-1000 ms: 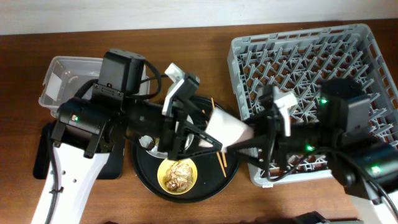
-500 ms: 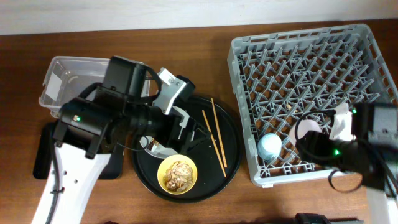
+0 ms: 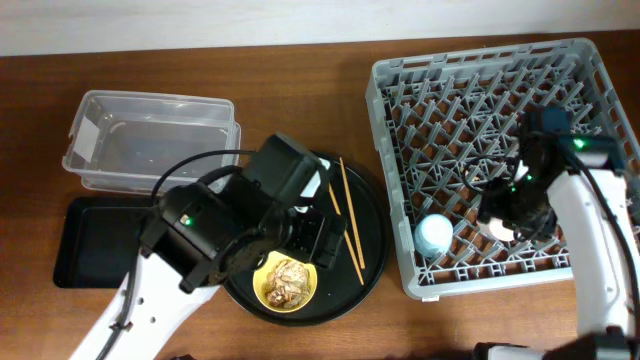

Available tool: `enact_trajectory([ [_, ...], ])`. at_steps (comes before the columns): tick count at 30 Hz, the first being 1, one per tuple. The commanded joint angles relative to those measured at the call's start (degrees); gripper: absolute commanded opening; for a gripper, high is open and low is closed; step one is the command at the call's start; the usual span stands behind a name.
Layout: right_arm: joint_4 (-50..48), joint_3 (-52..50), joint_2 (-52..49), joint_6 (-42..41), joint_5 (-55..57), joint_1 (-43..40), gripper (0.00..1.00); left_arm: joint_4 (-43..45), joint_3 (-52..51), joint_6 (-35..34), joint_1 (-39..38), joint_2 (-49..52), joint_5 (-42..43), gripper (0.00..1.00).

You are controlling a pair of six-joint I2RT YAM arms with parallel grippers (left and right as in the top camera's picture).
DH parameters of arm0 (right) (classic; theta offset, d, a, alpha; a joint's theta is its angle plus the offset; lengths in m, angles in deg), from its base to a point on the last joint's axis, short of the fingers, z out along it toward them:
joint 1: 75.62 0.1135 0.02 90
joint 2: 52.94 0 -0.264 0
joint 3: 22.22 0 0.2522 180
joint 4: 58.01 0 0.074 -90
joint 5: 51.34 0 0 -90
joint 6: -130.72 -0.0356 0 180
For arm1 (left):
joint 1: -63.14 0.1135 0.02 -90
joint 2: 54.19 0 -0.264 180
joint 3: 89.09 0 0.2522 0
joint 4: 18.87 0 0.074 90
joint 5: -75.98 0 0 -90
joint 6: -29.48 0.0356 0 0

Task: Sort waste into correct bins and load items into the dishwasher rack
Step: 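Place the pink cup upside down in the rack with right gripper, then grasp the yellow bowl with the left gripper and carry it left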

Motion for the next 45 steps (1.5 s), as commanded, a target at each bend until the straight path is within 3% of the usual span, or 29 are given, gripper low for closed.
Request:
enact_trajectory([
  [1, -0.59, 0.09, -2.86, -0.72, 1.33, -0.37, 0.86, -0.02, 0.04, -1.57, -1.60, 0.02, -2.51, 0.99],
  [4, -1.07, 0.72, -3.08, -0.70, 0.79, -0.76, 0.93, -0.31, 0.04, -1.57, -1.97, 0.02, -2.54, 0.99],
  [9, 0.94, 7.10, 1.53, 4.39, -11.52, -1.55, 0.93, 0.26, -1.57, -2.60, -3.52, 0.09, -3.15, 0.99],
  [14, 2.38, 11.52, 13.29, 5.07, -16.59, -1.44, 0.93, 7.52, -13.51, -8.76, -8.20, 0.55, -8.37, 0.98],
  [18, 3.23, 11.47, 23.37, 5.07, -16.55, -1.44, 0.99, 19.89, -28.83, -11.69, -11.98, 1.62, -9.11, 0.89],
  [21, 4.31, 11.47, 27.56, 5.07, -16.55, -1.44, 0.99, 26.99, -36.83, -12.98, -13.27, 4.31, -9.14, 0.74],
  [23, 5.14, 11.47, 29.22, 5.07, -16.55, -1.44, 0.99, 28.85, -38.88, -14.88, -13.40, 6.93, -9.11, 0.66],
  [29, 6.64, 11.47, 29.16, 5.07, -16.57, -1.44, 0.99, 30.05, -38.97, -17.14, -13.60, 15.47, -8.87, 0.54],
  [34, 7.15, 11.47, 27.85, 5.07, -16.57, -1.44, 0.99, 31.69, -38.95, -17.29, -15.17, 19.52, -7.80, 0.22],
  [36, 7.19, 11.47, 27.41, 5.07, -16.55, -1.44, 0.99, 31.41, -38.53, -17.29, -15.10, 19.52, -7.78, 0.00],
  [42, 7.28, 11.47, 26.77, 5.09, -16.55, -1.44, 0.99, 24.24, -33.42, -17.22, -14.32, 13.44, -9.57, 0.00],
  [45, 7.28, 11.47, 26.77, 5.07, -16.55, -1.44, 0.99, 20.31, -30.10, -14.32, -9.51, 6.97, -9.70, 0.00],
])
